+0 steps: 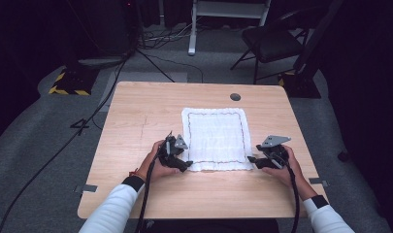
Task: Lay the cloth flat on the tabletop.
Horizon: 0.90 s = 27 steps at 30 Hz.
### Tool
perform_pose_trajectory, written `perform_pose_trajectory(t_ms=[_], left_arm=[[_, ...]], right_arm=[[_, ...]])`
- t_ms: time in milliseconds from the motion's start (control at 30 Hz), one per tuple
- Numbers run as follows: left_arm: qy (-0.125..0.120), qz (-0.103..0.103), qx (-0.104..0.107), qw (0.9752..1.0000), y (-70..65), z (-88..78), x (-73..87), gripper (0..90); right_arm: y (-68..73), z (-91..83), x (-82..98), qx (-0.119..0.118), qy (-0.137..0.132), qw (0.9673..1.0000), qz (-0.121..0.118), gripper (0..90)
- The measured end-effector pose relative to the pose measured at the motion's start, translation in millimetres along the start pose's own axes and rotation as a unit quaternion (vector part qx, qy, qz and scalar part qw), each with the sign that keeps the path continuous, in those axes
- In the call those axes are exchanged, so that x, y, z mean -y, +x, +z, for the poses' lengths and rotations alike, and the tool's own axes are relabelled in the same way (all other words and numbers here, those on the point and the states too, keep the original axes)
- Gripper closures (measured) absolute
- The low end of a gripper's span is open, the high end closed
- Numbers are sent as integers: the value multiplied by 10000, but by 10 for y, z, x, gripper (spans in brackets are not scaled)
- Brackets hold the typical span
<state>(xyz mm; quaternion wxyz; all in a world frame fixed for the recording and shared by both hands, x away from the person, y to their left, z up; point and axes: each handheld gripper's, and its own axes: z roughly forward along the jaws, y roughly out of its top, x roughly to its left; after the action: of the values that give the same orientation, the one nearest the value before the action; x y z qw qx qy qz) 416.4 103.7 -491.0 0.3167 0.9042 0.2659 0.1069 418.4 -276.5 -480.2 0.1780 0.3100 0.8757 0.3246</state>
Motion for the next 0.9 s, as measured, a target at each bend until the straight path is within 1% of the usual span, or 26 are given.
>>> perform_pose_trajectory(t_ms=[100, 167, 200, 233, 267, 300, 367, 433, 467, 500, 533, 567, 633, 800, 867, 900], left_arm=[[-39, -60, -69, 10000, -19, -25, 46, 236], [-19, -151, 0, 9999, -10, -38, 72, 235], [-33, -240, 46, 9997, -2, -44, 93, 234], [-80, -238, 37, 9997, 1, -45, 109, 233], [-134, -193, 37, 9997, -7, -51, 128, 234], [-165, -91, -4, 9998, -17, -59, 139, 240], [-172, -20, -98, 9998, -49, -74, 148, 240], [-200, -21, -164, 9997, -71, -82, 161, 241], [-189, -49, -163, 9997, -77, -87, 166, 241], [-167, -87, -152, 9997, -82, -92, 170, 241], [-163, -79, -112, 9998, -86, -97, 176, 241], [-173, -49, -115, 9998, -91, -100, 180, 239], [-152, -32, -123, 9998, -110, -108, 184, 236], [-172, 52, -74, 9998, -167, -144, 228, 235], [-179, 49, -75, 9998, -192, -159, 249, 235], [-171, 30, -60, 9998, -200, -164, 253, 235]], right_arm=[[34, 15, 88, 15, 59, 10000, 10, 336], [37, 19, 103, 36, 63, 10000, 0, 336], [33, 13, 116, 11, 44, 10000, 50, 338], [28, 9, 127, 4, 39, 9999, 135, 335], [24, 7, 137, -4, 23, 9999, 150, 335], [27, -2, 168, -5, -46, 9998, 181, 377], [31, -11, 182, -40, -79, 9998, 177, 391], [60, -33, 202, 33, -97, 9999, 128, 395], [73, -46, 212, 64, -100, 9999, 96, 403], [89, -60, 223, 83, -103, 9998, 112, 404], [104, -73, 237, 98, -104, 9998, 127, 404], [119, -91, 254, 103, -97, 9998, 151, 403], [144, -121, 274, 113, -77, 9998, 120, 403], [218, -191, 329, 139, -43, 9998, 128, 402], [241, -235, 367, 148, -14, 9998, 133, 400], [248, -260, 392, 111, -8, 9998, 154, 402]])
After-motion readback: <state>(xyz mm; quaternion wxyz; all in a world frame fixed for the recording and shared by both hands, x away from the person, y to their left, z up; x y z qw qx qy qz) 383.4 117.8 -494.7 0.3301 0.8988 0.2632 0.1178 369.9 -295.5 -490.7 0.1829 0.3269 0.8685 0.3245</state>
